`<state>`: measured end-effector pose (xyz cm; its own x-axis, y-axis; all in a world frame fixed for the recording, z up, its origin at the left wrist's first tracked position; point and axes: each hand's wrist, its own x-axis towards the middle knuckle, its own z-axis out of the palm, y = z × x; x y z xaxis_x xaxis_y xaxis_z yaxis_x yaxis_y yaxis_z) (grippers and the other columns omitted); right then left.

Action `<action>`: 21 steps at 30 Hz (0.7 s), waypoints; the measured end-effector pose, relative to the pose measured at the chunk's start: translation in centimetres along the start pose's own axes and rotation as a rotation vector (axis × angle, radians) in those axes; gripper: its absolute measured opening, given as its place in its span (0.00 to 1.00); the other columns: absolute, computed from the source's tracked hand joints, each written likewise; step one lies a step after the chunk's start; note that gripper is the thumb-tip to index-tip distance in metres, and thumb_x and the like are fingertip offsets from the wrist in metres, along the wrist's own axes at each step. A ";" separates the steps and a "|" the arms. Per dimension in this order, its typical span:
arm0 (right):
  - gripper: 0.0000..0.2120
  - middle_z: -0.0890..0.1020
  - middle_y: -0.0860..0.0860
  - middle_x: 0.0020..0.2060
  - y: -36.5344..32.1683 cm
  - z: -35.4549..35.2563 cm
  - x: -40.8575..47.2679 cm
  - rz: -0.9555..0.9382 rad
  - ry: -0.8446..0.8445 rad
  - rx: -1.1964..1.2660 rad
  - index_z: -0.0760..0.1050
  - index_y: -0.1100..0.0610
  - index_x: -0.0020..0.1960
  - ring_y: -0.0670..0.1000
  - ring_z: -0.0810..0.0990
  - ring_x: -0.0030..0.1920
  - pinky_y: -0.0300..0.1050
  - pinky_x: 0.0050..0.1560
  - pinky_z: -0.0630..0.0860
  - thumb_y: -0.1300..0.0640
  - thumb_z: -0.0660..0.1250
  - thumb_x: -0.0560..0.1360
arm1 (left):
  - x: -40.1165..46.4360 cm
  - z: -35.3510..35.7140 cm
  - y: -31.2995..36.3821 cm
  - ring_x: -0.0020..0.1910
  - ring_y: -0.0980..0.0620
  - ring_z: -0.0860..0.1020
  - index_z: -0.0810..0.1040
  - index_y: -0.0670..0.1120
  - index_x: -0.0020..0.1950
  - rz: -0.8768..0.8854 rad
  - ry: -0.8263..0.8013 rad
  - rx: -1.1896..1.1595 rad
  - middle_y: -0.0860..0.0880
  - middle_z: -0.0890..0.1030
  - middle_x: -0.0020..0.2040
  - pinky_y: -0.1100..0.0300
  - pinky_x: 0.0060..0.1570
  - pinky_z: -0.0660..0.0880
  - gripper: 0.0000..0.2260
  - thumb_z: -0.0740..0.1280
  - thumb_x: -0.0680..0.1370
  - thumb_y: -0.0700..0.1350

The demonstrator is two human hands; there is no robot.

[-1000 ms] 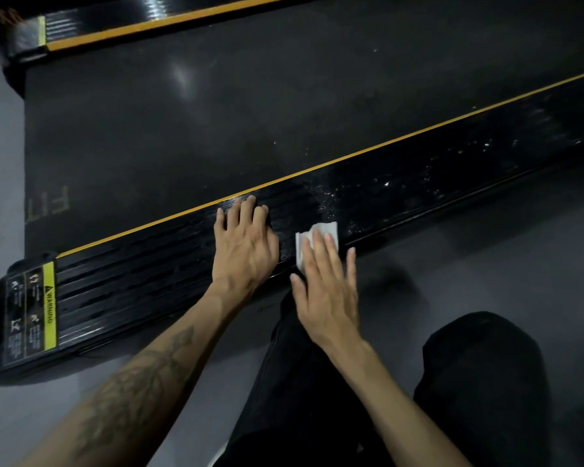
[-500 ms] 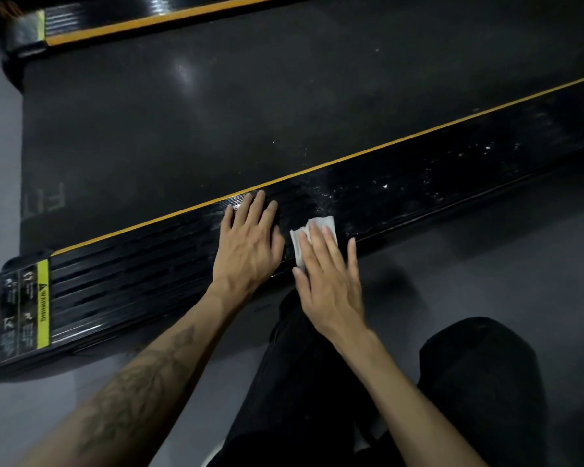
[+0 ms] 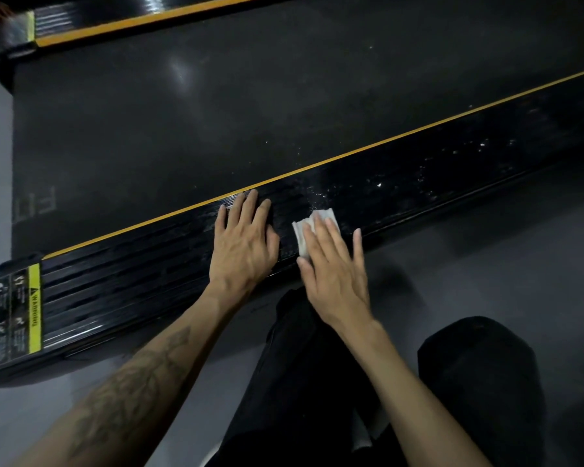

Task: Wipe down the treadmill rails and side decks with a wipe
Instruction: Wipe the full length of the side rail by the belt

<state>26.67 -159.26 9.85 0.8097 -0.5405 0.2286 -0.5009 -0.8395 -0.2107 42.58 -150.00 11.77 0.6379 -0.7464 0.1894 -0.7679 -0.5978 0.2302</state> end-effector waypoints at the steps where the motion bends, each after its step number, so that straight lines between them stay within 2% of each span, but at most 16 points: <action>1: 0.29 0.57 0.51 0.83 0.3 -0.1 -0.1 0.042 0.012 0.011 0.58 0.54 0.83 0.49 0.51 0.83 0.65 0.80 0.50 0.46 0.52 0.85 | 0.0 0.0 0.0 0.80 0.44 0.61 0.71 0.46 0.76 -0.003 0.001 0.001 0.43 0.67 0.80 0.41 0.79 0.57 0.25 0.52 0.81 0.52; 5: 0.30 0.56 0.54 0.83 -1.3 0.3 -2.1 0.139 0.072 0.077 0.58 0.57 0.83 0.52 0.51 0.83 0.64 0.81 0.50 0.46 0.54 0.84 | 0.1 0.1 0.2 0.81 0.44 0.60 0.70 0.46 0.77 -0.013 0.002 0.003 0.43 0.66 0.80 0.41 0.79 0.56 0.26 0.52 0.81 0.52; 8: 0.31 0.56 0.53 0.83 -2.0 0.4 -1.8 0.019 0.027 0.091 0.56 0.55 0.83 0.53 0.51 0.83 0.62 0.81 0.48 0.45 0.55 0.83 | 0.2 0.3 0.1 0.81 0.44 0.60 0.70 0.45 0.78 -0.015 0.004 -0.004 0.43 0.65 0.80 0.41 0.79 0.55 0.26 0.52 0.81 0.52; 11: 0.29 0.58 0.51 0.83 -0.6 0.0 0.5 -0.046 -0.020 0.020 0.59 0.54 0.83 0.51 0.54 0.83 0.64 0.81 0.48 0.44 0.52 0.84 | 0.1 0.3 0.1 0.81 0.45 0.60 0.70 0.45 0.78 -0.018 0.006 -0.003 0.43 0.65 0.81 0.41 0.80 0.55 0.27 0.52 0.81 0.53; 14: 0.29 0.57 0.50 0.83 0.4 -0.3 1.3 0.034 -0.023 0.002 0.59 0.54 0.83 0.50 0.53 0.83 0.63 0.81 0.44 0.44 0.48 0.85 | 0.1 0.2 0.2 0.81 0.44 0.60 0.70 0.45 0.78 -0.011 0.013 -0.008 0.43 0.65 0.80 0.41 0.80 0.55 0.27 0.52 0.82 0.53; 17: 0.30 0.57 0.53 0.83 -0.9 -0.1 -0.3 0.131 0.044 0.055 0.59 0.56 0.82 0.52 0.52 0.83 0.63 0.81 0.46 0.43 0.50 0.85 | 0.1 0.1 0.3 0.81 0.44 0.60 0.70 0.45 0.78 -0.014 0.014 -0.004 0.43 0.65 0.80 0.41 0.80 0.55 0.27 0.52 0.82 0.53; 21: 0.30 0.58 0.53 0.82 -1.8 0.3 0.1 -0.003 0.009 0.048 0.59 0.55 0.83 0.53 0.54 0.83 0.64 0.81 0.49 0.43 0.52 0.84 | 0.2 0.3 0.3 0.81 0.44 0.59 0.70 0.45 0.78 -0.020 0.006 0.000 0.43 0.65 0.81 0.40 0.80 0.55 0.27 0.52 0.82 0.53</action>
<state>27.77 -157.75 9.98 0.8086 -0.5383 0.2374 -0.4829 -0.8377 -0.2550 42.44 -150.43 11.63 0.6537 -0.7324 0.1904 -0.7547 -0.6128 0.2341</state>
